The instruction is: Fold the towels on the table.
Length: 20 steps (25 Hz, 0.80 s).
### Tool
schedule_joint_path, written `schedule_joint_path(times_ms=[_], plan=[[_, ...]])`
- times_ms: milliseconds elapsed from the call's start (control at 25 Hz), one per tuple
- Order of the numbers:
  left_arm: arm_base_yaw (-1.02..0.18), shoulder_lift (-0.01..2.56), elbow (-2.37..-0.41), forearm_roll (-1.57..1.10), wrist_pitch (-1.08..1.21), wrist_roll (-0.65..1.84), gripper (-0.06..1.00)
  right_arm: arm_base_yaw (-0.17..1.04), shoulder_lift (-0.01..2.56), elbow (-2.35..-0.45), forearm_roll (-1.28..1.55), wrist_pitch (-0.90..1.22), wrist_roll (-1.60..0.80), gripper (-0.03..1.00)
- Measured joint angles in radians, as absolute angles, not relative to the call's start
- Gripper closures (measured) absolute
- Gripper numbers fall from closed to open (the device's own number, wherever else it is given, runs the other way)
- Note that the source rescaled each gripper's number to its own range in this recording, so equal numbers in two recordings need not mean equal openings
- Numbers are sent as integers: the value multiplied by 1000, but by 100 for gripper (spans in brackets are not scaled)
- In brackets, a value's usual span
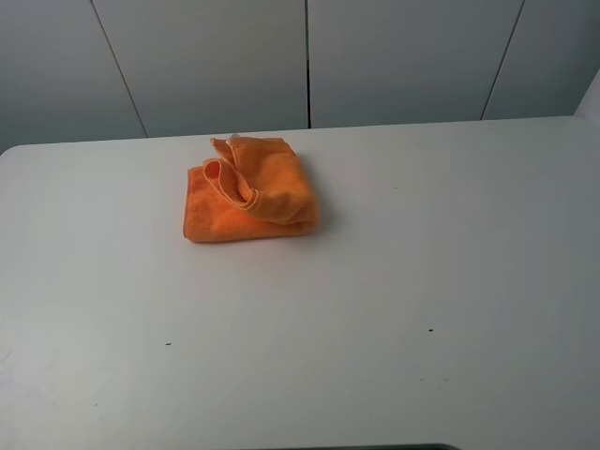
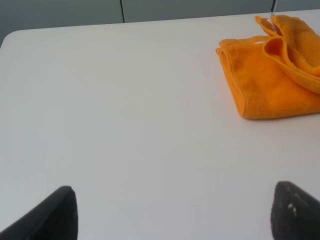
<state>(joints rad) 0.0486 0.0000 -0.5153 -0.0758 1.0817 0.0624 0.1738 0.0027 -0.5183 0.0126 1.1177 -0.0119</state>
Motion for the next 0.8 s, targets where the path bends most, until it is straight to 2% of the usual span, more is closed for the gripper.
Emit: schedule_joint_path(times_ms=[560, 800], plan=[[49, 0, -512, -76, 1082, 62, -6, 165, 0, -514, 15, 1102, -8, -3], [49, 0, -512, -76, 1082, 62, -6, 16, 0, -514, 15, 1099, -8, -3]])
